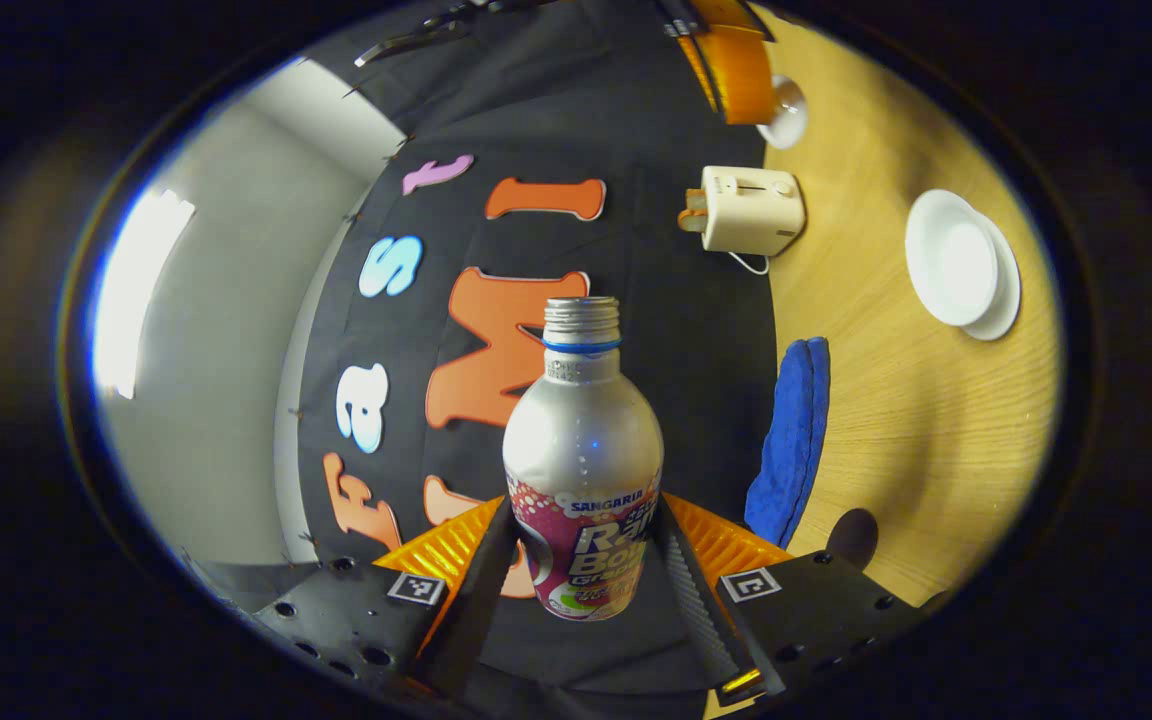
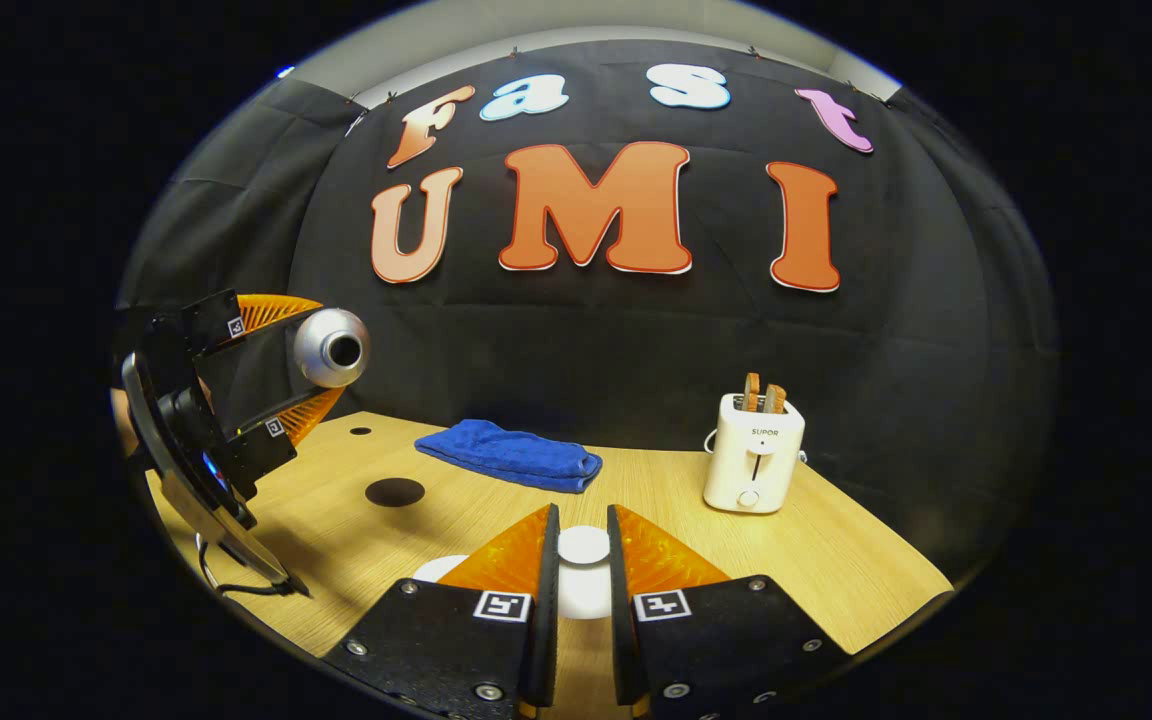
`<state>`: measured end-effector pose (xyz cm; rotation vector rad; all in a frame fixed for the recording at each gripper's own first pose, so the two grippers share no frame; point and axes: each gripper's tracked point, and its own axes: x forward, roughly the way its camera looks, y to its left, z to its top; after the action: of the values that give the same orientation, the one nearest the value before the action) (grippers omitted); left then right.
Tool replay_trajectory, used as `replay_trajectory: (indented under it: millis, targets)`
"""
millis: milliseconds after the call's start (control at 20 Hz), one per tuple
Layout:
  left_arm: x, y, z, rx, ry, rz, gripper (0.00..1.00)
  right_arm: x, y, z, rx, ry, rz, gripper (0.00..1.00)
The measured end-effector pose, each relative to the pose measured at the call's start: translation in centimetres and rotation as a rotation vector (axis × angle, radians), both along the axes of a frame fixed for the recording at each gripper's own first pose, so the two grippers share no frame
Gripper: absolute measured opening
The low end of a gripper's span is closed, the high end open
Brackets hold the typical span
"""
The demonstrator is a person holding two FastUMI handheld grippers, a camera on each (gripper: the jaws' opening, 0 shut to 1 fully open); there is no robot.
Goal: Open the teacup lid with one hand, grasp the water bottle and pour water into the teacup with the other hand; after pouring, place the water bottle on the coaster and then close the teacup lid.
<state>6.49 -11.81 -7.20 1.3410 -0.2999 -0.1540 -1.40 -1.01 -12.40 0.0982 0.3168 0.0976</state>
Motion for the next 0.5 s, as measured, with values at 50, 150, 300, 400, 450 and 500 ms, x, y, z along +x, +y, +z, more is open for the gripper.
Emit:
replay_trajectory:
  millis: [50, 150, 300, 400, 450, 500]
  targets:
    - [0.3, 0.6, -0.4, -0.066, 0.018, 0.007, 0.80, 0.1, 0.4, 0.2, 0.003, -0.005, 0.005, 0.23]
    - [1.0, 1.8, -0.9, -0.190, 0.050, 0.043, 0.84, 0.3, 1.1, 0.4, 0.005, -0.011, 0.016, 0.23]
    - [1.6, 3.0, -1.4, -0.362, 0.075, 0.065, 0.84, 0.5, 1.8, 0.5, -0.018, -0.013, 0.032, 0.23]
    - [1.9, 3.0, -1.5, -0.514, 0.136, 0.051, 0.84, 0.5, 2.2, 0.6, -0.023, -0.014, 0.039, 0.23]
    - [2.2, 3.0, -1.9, -0.587, 0.167, 0.043, 0.84, 0.6, 2.4, 0.7, -0.024, -0.016, 0.039, 0.23]
    - [2.5, 3.3, -2.0, -0.647, 0.177, 0.054, 0.84, 0.7, 2.6, 0.7, -0.026, -0.014, 0.043, 0.23]
